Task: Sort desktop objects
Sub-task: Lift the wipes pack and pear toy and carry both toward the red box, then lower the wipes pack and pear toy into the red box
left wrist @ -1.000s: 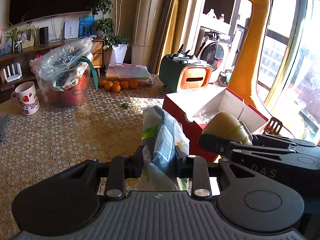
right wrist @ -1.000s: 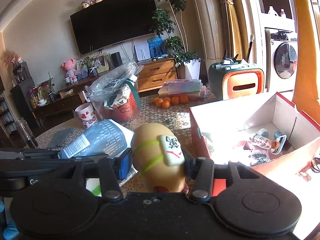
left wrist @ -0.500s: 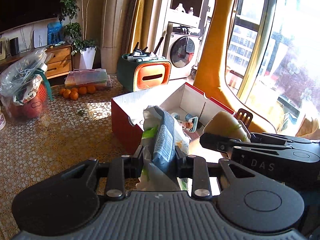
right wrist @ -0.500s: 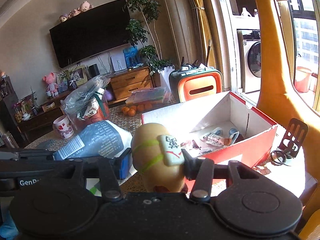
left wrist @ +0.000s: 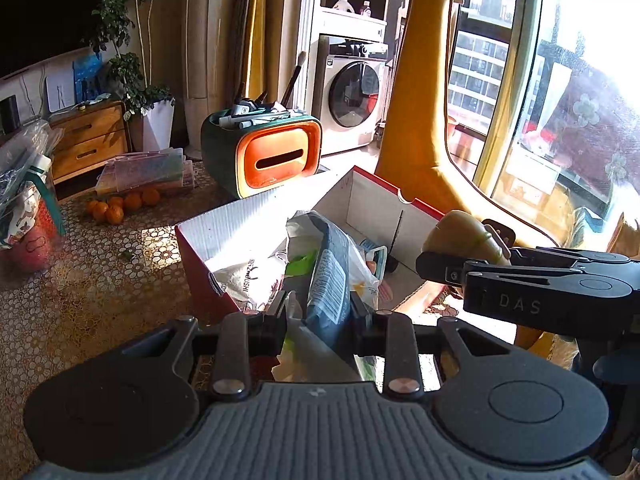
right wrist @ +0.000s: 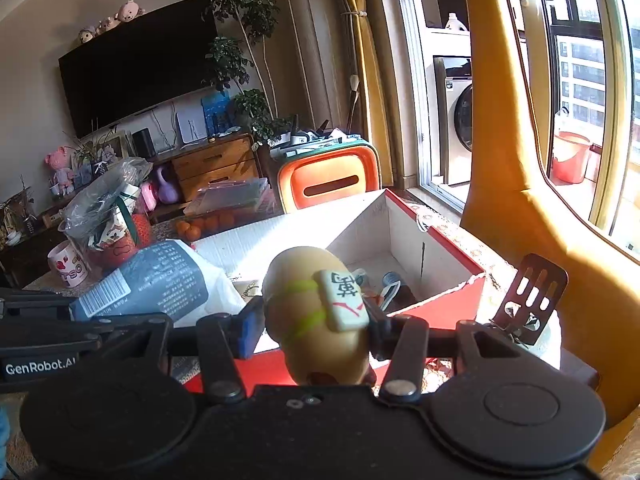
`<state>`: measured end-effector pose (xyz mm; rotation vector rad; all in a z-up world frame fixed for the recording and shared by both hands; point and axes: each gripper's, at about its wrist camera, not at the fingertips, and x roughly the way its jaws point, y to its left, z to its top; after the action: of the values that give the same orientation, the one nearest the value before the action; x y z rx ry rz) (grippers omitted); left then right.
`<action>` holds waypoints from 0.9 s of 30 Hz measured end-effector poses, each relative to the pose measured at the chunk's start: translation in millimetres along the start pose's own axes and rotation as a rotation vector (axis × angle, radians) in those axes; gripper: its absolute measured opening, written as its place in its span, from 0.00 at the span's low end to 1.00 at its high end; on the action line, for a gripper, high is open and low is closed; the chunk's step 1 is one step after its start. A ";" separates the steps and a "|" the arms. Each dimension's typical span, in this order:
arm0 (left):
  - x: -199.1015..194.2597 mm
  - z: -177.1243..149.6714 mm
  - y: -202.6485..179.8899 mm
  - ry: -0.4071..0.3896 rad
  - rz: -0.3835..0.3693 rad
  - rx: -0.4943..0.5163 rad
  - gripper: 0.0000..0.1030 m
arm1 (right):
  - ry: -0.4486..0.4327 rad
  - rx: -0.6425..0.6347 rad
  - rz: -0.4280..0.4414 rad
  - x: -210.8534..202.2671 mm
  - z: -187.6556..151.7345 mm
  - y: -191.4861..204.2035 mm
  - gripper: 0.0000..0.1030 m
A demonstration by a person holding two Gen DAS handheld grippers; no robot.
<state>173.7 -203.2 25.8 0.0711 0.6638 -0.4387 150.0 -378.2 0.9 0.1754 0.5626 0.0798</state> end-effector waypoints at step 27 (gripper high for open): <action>111.9 24.3 10.6 0.144 0.096 0.078 0.28 | 0.216 -0.002 -0.061 143.3 21.6 -28.3 0.49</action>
<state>270.5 -240.0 -24.2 0.2091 0.7811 -0.3692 283.2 -391.4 -61.4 0.1481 0.7824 0.0403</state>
